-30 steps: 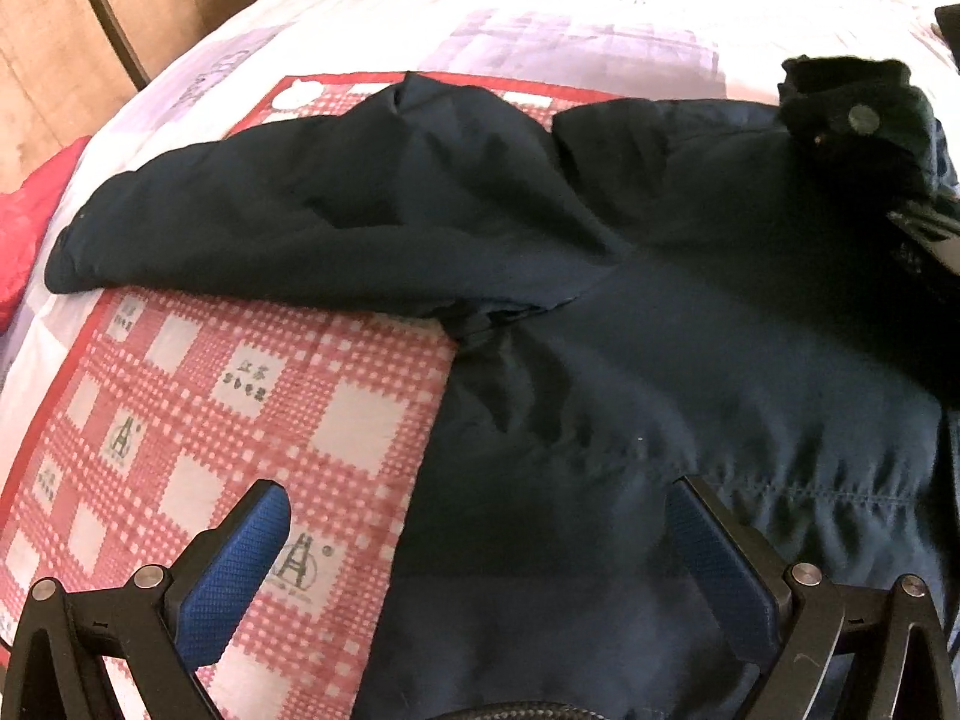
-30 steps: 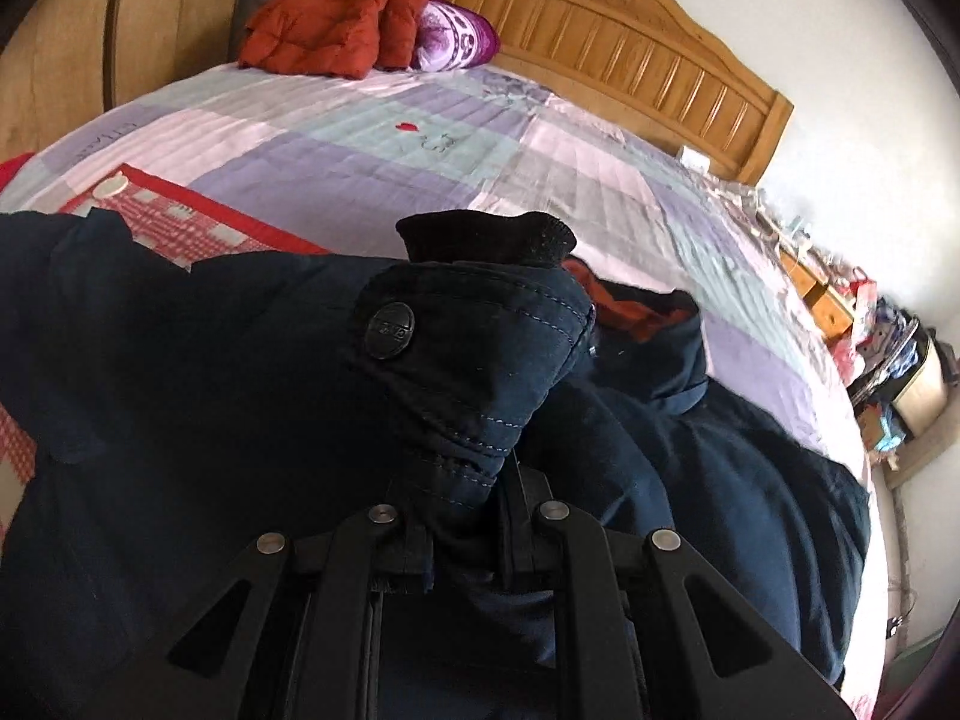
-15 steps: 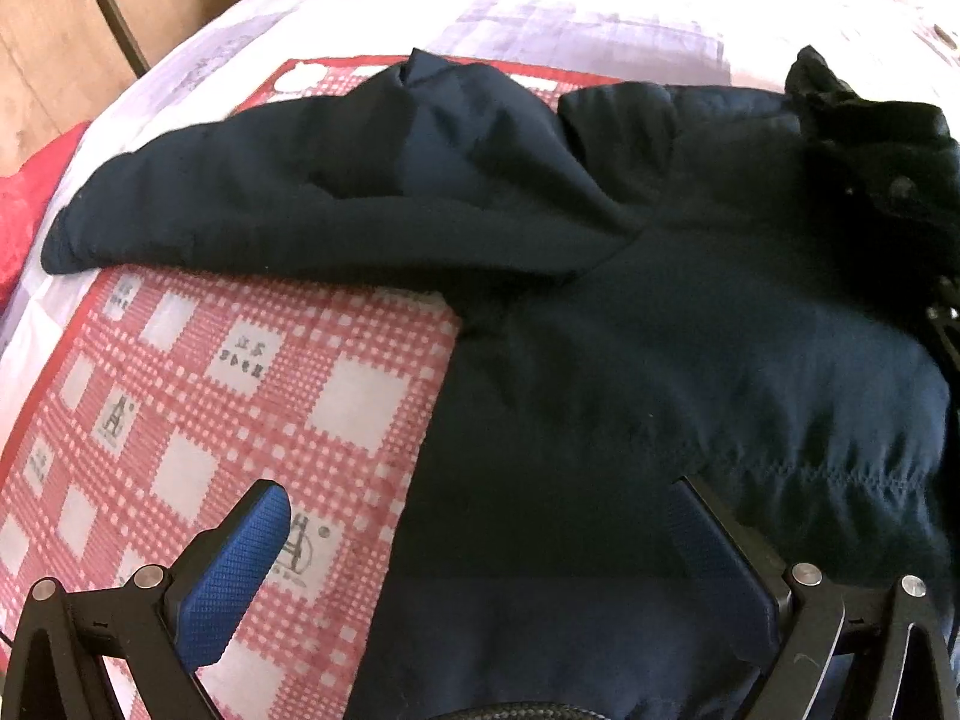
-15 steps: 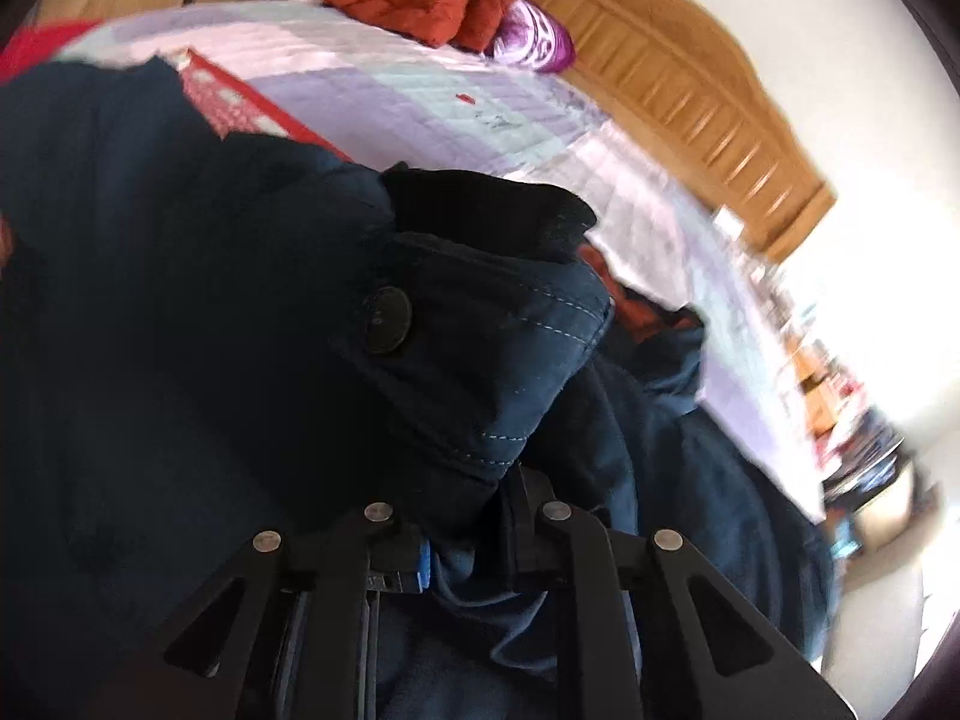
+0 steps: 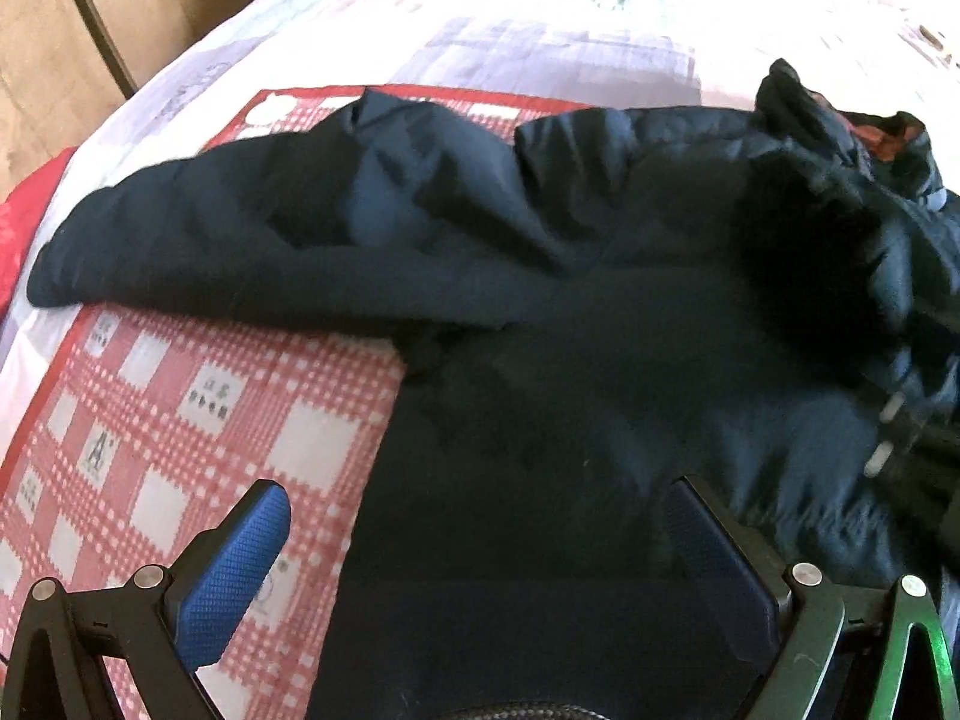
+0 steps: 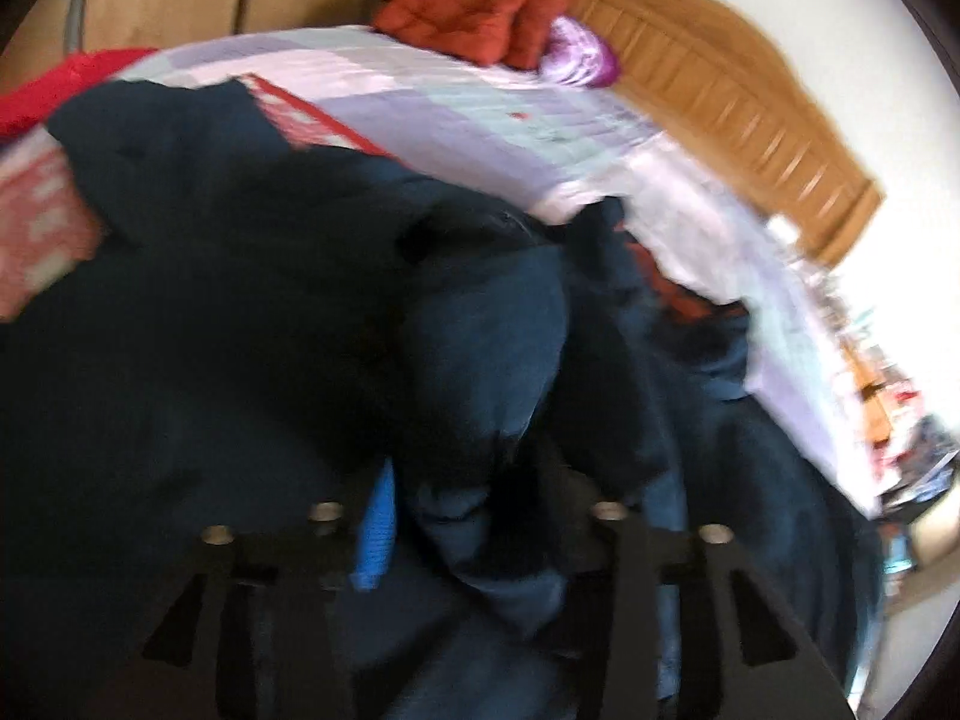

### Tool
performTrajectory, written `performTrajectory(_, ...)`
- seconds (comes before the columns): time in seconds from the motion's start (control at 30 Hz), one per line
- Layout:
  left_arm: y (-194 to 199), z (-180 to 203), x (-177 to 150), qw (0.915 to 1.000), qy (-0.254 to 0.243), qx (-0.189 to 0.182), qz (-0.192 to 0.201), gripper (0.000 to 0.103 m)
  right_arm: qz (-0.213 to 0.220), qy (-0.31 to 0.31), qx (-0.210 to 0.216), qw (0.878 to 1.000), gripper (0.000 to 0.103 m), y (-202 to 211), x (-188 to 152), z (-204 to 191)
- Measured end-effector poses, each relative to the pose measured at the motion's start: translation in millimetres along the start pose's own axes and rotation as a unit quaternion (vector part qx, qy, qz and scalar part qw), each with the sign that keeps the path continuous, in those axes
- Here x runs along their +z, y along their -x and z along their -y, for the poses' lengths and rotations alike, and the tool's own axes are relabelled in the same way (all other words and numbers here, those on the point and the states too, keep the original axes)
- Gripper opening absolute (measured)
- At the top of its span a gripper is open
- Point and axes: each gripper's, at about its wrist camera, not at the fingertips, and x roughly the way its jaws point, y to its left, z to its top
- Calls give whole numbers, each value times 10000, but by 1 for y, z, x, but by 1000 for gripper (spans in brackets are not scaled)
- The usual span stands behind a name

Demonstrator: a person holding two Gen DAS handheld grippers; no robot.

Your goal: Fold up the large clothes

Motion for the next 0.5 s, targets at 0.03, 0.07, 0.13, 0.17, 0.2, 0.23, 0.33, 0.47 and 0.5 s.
performTrajectory(0.03, 0, 2, 2, 10000, -10, 3, 10, 103, -28, -28, 162, 9999, 64, 0, 0, -4)
performTrajectory(0.07, 2, 3, 5, 10000, -18, 1, 39, 103, -14, -103, 321, 9994, 71, 3, -1, -5)
performTrajectory(0.13, 4, 6, 8, 10000, -20, -4, 88, 103, 17, -388, 673, 9970, 74, 10, -2, -3)
performTrajectory(0.17, 5, 8, 10, 9999, -18, -11, 102, 103, 69, -590, 843, 9947, 74, 18, -5, 4)
performTrajectory(0.2, 5, 10, 12, 9999, -8, -30, 110, 103, 122, -682, 903, 9935, 74, 25, -4, 10)
performTrajectory(0.23, 5, 12, 15, 9999, 1, -50, 112, 103, 193, -802, 1015, 9914, 74, 36, -10, 18)
performTrajectory(0.33, 5, 27, 25, 9995, -11, -284, 110, 103, 319, -887, 891, 9916, 74, 63, -29, 35)
performTrajectory(0.47, 5, 74, 48, 9959, -205, -842, 257, 103, 473, -1190, 179, 9916, 74, 94, -55, 73)
performTrajectory(0.5, 4, 88, 54, 9944, -248, -995, 266, 103, 447, -1444, -7, 9885, 74, 97, -62, 92)
